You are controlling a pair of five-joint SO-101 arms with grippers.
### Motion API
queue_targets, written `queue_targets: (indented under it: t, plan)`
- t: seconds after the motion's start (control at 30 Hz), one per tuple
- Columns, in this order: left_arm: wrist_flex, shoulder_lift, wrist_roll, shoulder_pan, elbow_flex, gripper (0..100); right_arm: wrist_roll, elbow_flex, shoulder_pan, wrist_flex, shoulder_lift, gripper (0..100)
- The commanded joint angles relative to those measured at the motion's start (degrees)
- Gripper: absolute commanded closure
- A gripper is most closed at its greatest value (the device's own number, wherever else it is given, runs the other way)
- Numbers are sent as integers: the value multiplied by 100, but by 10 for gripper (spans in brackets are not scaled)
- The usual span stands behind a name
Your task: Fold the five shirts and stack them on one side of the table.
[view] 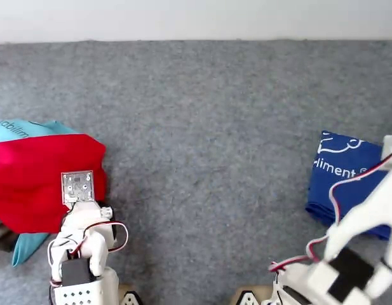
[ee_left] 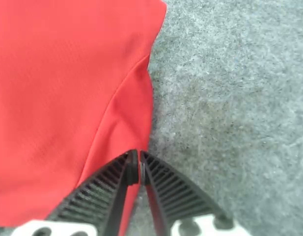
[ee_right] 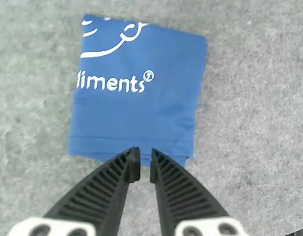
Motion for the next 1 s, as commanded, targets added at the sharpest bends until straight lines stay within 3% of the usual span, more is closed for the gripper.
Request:
queue_targets:
  t: [0.0,0.2,0.47,0.53,0.83,0.97]
  plan:
    - [-70,-18,35,-26,-40,986,35,607,-154,242,-1007,980]
    - [-70,-26,18,53,-40,986,35,1899,-163,242,-2334,989]
    - [105,-35,-62,703,-40,985,-290,3402,-163,233,-3881,989]
    - [-132,-35,-554,695,-75,984,-431,3701,-163,233,-4171,990]
    - [-879,-35,-4466,-97,-1051,984,-519,4220,-145,233,-4796,990]
    - [-677,9,-4695,-853,-1560,985,-527,4220,-145,233,-4796,990]
